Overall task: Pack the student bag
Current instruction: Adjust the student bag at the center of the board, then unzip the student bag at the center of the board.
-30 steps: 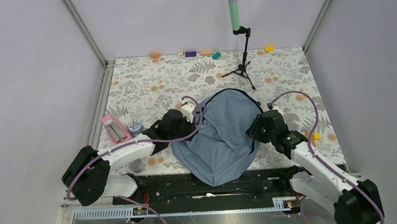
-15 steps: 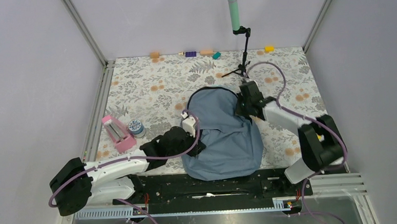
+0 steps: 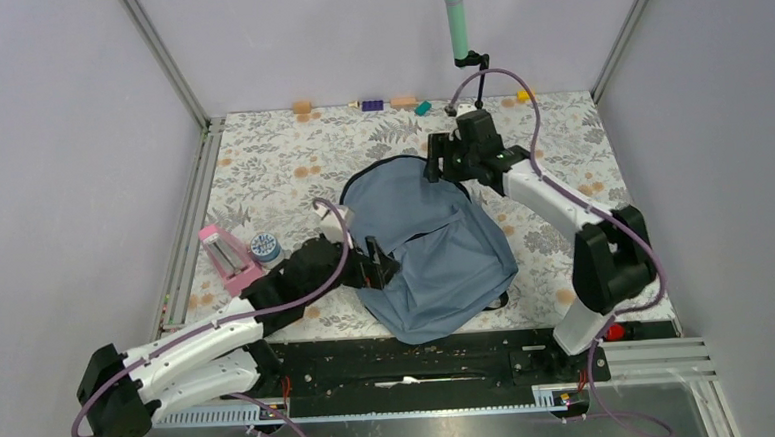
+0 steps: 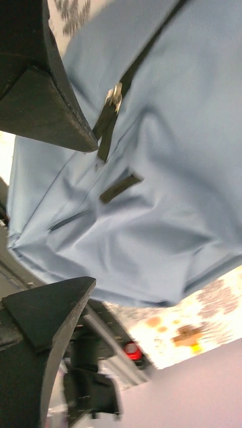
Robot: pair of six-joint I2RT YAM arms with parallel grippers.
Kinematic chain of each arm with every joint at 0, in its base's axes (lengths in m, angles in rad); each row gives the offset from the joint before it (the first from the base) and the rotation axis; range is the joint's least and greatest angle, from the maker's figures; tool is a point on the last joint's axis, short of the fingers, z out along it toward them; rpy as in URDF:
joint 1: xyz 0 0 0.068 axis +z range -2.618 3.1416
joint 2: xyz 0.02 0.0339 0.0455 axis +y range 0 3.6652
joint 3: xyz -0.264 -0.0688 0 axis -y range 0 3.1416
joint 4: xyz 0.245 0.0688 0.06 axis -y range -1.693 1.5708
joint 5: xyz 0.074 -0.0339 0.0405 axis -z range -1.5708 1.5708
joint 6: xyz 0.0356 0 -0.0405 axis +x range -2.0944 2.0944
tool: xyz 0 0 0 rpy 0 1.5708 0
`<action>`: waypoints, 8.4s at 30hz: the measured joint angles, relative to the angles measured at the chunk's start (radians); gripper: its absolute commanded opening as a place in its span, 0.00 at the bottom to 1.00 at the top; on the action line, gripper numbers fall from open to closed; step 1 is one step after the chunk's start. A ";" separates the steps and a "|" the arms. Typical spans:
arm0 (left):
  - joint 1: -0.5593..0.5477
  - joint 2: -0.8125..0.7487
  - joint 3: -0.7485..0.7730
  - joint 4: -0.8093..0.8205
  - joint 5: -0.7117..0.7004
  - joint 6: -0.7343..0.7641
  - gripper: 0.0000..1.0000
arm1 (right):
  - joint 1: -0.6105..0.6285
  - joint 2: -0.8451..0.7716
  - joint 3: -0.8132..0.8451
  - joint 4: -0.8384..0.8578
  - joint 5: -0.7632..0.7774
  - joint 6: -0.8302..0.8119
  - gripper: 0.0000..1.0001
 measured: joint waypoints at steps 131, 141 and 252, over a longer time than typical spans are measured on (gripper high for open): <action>-0.117 0.482 0.138 0.412 -0.197 0.827 0.80 | 0.121 -0.269 -0.333 -0.223 -0.356 0.068 0.00; -0.118 0.520 0.138 0.391 -0.177 0.794 0.15 | 0.122 -0.299 -0.328 -0.242 -0.354 0.066 0.00; 0.097 0.540 0.454 -0.094 0.048 0.419 0.23 | 0.175 -0.511 -0.575 0.027 0.118 0.604 0.73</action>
